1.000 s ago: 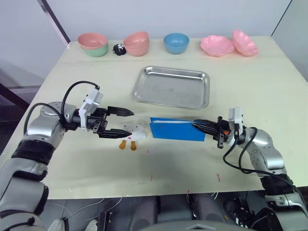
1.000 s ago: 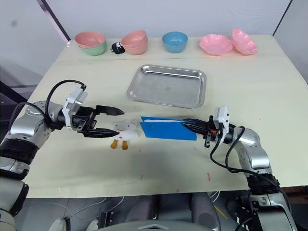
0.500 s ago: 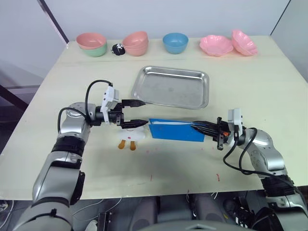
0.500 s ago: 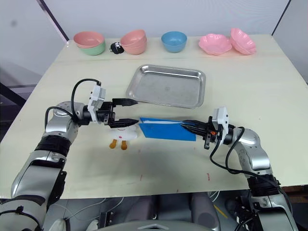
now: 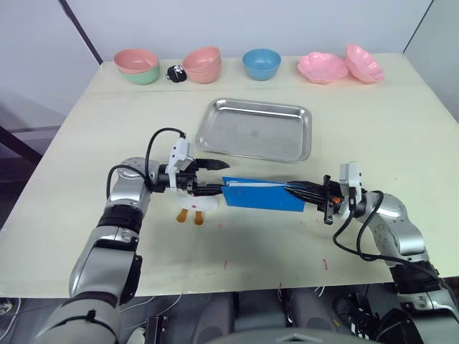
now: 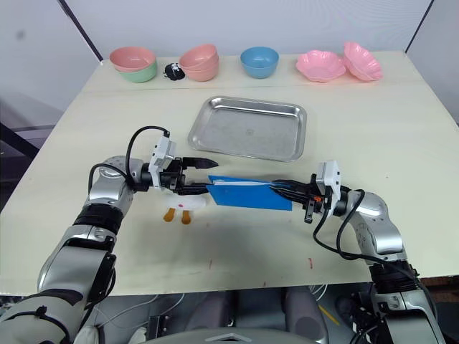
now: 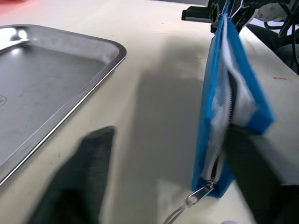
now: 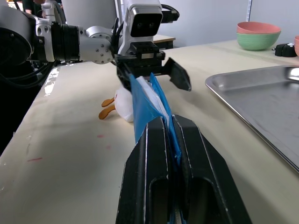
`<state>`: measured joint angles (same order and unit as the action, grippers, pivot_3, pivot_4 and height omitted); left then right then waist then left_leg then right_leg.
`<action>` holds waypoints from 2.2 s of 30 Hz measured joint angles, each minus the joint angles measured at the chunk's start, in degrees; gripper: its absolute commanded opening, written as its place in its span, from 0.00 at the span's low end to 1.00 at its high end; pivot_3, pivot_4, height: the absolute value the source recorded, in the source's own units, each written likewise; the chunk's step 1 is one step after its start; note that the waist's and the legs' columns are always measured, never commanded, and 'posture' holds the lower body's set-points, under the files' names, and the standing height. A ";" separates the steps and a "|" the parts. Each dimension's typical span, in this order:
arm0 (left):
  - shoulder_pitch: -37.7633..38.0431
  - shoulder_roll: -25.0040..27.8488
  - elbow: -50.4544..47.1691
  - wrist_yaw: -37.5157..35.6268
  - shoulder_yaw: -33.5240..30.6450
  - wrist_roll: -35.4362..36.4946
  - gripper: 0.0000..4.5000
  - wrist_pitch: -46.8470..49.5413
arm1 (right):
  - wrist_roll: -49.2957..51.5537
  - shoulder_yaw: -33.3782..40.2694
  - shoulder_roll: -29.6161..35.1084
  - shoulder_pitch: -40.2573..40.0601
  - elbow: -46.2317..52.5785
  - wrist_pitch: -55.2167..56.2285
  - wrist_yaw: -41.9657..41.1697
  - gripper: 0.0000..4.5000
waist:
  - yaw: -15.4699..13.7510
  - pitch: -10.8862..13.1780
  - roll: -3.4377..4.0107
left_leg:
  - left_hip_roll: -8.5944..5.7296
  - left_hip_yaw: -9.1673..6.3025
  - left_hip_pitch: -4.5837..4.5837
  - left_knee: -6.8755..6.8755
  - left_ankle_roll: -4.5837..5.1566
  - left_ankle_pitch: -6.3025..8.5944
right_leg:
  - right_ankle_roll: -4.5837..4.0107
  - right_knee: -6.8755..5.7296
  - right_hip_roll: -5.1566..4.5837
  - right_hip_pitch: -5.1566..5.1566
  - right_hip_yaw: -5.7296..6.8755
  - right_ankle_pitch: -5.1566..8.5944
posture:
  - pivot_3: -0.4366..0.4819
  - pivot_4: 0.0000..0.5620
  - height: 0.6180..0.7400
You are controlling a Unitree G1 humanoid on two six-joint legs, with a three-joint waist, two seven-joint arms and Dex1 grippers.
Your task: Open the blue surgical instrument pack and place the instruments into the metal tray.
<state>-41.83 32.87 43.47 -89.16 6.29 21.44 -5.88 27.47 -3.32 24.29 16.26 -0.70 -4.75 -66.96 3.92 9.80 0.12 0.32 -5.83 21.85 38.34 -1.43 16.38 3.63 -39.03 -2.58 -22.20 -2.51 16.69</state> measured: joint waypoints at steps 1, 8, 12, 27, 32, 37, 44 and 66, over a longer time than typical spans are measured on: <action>0.01 -0.15 -0.09 -0.15 -0.06 0.00 0.41 0.57 | -0.04 -0.01 0.03 -0.03 0.01 0.01 0.00 0.00 | 0.00 0.00 0.00 | 0.00 0.00 0.00 0.00 0.00 0.00 | 0.00 0.00 0.00 0.00 0.00 0.00 | 0.48 0.27 1.00; 0.47 -0.75 -1.73 -0.73 -0.22 0.03 0.02 3.72 | -0.23 -0.01 0.33 -0.28 0.01 -0.02 0.07 0.00 | -0.05 0.00 0.00 | 0.00 -0.01 0.01 0.01 0.00 0.00 | 0.00 0.00 0.00 0.00 0.00 0.00 | 0.48 0.27 1.00; 0.75 -0.92 -2.74 -0.80 -0.27 0.03 0.02 4.71 | -0.19 -0.09 1.48 -0.64 0.78 -1.50 0.10 0.00 | -0.11 0.00 0.00 | -0.01 -0.01 0.02 0.01 -0.01 0.00 | 0.00 0.00 -0.01 0.01 0.00 0.00 | 0.48 0.27 1.00; 3.41 -1.05 -7.08 -0.81 -1.60 0.34 0.00 6.59 | 9.05 6.09 12.61 -2.85 13.44 -15.93 0.99 0.97 | -0.52 0.02 -0.05 | -0.02 -0.01 0.06 0.04 0.01 0.01 | 0.00 0.02 -0.03 0.02 0.00 0.00 | 0.48 0.27 1.00; 5.00 -0.65 -9.66 -0.69 -2.20 0.78 0.00 7.88 | 12.36 6.64 13.44 -0.41 17.16 -20.72 3.12 0.80 | -0.48 0.02 -0.06 | -0.01 -0.03 0.06 0.04 0.01 0.01 | 0.00 0.02 -0.03 0.02 0.01 0.00 | 0.48 0.27 1.00; 7.64 0.19 -13.57 -0.44 -3.55 1.28 0.00 10.32 | 13.08 5.68 11.58 1.00 19.00 -23.25 6.89 0.27 | -0.56 0.03 -0.07 | -0.01 -0.04 0.08 0.04 0.01 0.01 | 0.00 0.03 -0.03 0.01 0.02 0.00 | 0.48 0.27 1.00; 10.69 1.07 -18.27 1.02 -4.89 1.48 0.00 12.93 | 7.34 0.08 11.18 -0.74 19.91 -23.41 8.93 0.01 | -0.70 0.03 -0.07 | -0.02 -0.03 0.07 0.04 0.01 0.01 | 0.00 0.03 -0.03 0.01 0.02 0.00 | 0.48 0.27 1.00; 3.56 -4.22 -5.07 12.35 -3.68 -7.07 0.00 7.93 | -6.34 -9.53 13.58 -12.47 15.86 -14.91 5.47 0.01 | -1.51 -0.01 -0.16 | -0.05 -0.01 0.02 0.07 0.01 0.01 | 0.01 0.02 -0.04 0.07 0.02 -0.01 | 0.48 0.27 1.00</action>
<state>-38.27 28.65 38.40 -76.81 2.61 14.37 2.05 21.13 -12.85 37.87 3.79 15.16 -19.66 -61.49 2.41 9.79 -0.03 0.27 -5.84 21.87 38.41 -1.42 16.39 3.64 -39.00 -2.62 -22.14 -2.49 16.68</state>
